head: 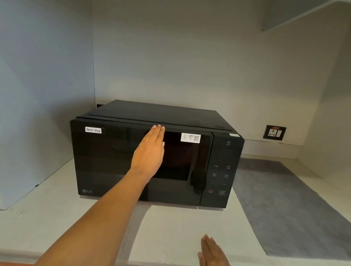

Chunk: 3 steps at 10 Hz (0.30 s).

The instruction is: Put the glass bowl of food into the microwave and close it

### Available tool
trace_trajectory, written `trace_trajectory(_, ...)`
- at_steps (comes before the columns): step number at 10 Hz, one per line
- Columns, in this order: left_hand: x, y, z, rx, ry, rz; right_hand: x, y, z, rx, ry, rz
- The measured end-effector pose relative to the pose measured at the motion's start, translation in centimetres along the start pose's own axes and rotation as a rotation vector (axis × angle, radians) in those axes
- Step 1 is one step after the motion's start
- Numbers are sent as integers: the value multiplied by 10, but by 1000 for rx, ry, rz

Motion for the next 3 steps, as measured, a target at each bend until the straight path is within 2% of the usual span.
trace_trajectory(1, 0, -6, -2, 27, 7, 35, -37, -3, 4, -139, -140, 159)
trace_trajectory(2, -2, -13, 1, 52, 14, 23, -40, -47, 1, -84, -158, 143)
trace_trajectory(3, 0, -25, 7, 101, 3, 5, -76, -73, -12, 272, -70, 124)
Point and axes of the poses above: each hand's wrist, its own x-axis towards the middle knuckle, its own y-axis out of the palm, z = x × y, the point moved 8 cm from there along x, towards the middle knuckle, and after that the axes turned 2 degrees about z, right-handed, at the moved point
